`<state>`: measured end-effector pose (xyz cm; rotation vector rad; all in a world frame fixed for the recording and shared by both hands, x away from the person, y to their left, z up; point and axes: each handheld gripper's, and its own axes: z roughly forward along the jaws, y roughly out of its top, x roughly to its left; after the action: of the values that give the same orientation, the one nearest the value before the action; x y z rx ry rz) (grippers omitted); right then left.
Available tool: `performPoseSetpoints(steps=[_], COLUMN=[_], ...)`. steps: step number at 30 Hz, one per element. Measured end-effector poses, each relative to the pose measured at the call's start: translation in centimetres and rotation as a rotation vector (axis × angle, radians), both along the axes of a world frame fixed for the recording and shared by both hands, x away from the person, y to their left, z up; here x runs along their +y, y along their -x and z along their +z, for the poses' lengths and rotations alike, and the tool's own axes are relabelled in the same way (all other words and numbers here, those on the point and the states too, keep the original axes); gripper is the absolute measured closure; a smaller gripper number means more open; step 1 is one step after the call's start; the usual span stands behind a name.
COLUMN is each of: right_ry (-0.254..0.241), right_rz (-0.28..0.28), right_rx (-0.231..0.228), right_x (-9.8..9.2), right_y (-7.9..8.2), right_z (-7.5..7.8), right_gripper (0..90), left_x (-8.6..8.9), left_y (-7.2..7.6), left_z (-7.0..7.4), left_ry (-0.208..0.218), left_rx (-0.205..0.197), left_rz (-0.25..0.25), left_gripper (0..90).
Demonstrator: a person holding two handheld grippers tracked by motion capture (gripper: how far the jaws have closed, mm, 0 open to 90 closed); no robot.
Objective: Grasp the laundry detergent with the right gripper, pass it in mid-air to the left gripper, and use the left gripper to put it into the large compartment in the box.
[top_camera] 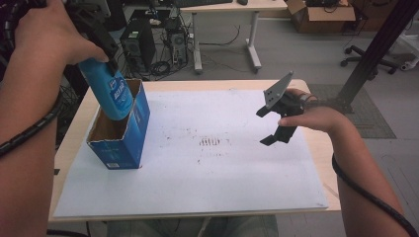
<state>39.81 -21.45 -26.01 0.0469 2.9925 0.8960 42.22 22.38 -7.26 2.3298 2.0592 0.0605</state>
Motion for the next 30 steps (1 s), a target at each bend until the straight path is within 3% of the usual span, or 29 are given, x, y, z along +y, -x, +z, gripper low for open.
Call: performPoseSetpoints(steps=[15,17,30], right_ry=[0.074,0.076,0.074], right_rz=[0.002,0.003,0.007], right_rx=[0.030,0.032,0.042], right_x=[0.6,0.6,0.8], right_y=[-0.3,-0.2,-0.1], right_z=[-0.5,-0.5,-0.6], right_gripper=[2.7,2.8,2.7], left_x=[2.3,2.5,3.6], left_y=[-0.5,-0.5,-0.7], left_z=[-1.5,-1.7,-4.4], left_ry=[-0.014,-0.018,-0.018], left_rx=[0.009,-0.004,0.022], left_rz=[0.084,0.088,0.108], left_gripper=[38.3,38.3,38.2])
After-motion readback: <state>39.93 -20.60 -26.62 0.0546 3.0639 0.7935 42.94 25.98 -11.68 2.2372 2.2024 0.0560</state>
